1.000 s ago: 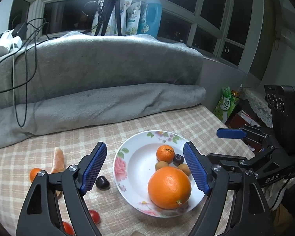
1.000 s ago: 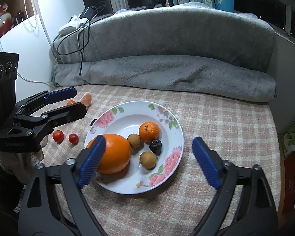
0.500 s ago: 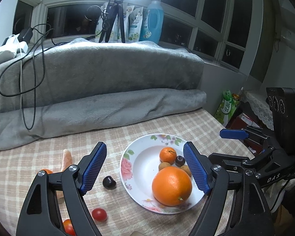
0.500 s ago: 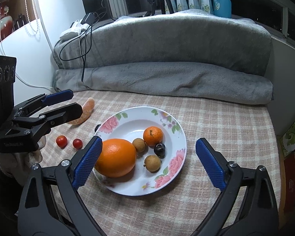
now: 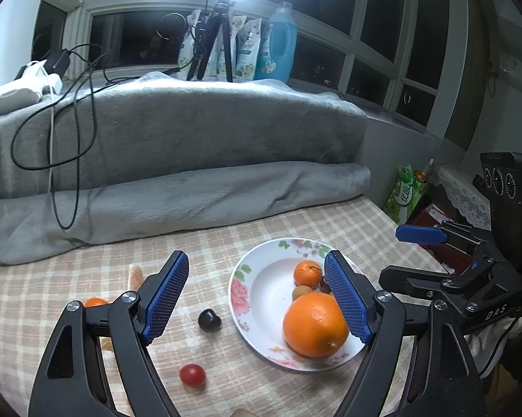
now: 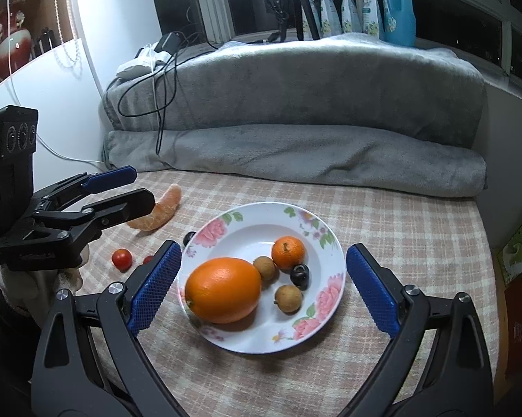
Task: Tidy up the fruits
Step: 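Withdraw both tools from the plate toward the remaining loose fruits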
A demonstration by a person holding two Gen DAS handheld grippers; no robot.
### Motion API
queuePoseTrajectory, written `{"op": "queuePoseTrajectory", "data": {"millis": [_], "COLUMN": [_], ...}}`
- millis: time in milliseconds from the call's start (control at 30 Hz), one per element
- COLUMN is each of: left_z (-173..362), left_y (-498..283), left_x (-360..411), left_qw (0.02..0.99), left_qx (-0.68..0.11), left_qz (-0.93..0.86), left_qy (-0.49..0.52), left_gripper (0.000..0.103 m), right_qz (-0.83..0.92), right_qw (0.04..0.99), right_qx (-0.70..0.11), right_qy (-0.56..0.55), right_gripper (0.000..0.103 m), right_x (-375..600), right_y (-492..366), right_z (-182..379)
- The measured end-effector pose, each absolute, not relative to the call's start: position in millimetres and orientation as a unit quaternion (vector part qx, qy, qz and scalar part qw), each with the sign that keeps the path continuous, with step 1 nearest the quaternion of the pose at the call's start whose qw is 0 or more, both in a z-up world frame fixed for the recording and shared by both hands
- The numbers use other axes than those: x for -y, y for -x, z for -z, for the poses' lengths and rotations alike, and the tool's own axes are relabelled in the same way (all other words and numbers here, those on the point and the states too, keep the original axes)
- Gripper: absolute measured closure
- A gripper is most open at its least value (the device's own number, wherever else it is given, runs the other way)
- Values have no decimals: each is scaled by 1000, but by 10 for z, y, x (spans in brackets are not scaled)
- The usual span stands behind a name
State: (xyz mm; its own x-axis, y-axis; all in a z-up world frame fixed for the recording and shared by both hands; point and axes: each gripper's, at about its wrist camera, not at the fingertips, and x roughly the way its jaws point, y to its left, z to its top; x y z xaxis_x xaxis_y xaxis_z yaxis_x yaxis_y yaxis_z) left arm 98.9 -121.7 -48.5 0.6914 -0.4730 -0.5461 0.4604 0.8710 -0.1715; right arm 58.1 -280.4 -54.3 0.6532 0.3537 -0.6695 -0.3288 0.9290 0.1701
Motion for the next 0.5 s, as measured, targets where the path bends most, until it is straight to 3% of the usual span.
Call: {"op": "queuePoseTrajectory", "data": {"millis": [500], "left_z": [485], "left_y": [-1047], "left_x": [786], "left_qw": [929], "left_qx": [-295], "left_qz": [222], "left_qy": [23], "left_gripper": [22], "right_qz": [-218], "right_qw": [908], "right_qx": [-357], "right_qy": [0], "right_gripper": [5], "right_x": [2374], "right_y": [-578], "right_z": [426]}}
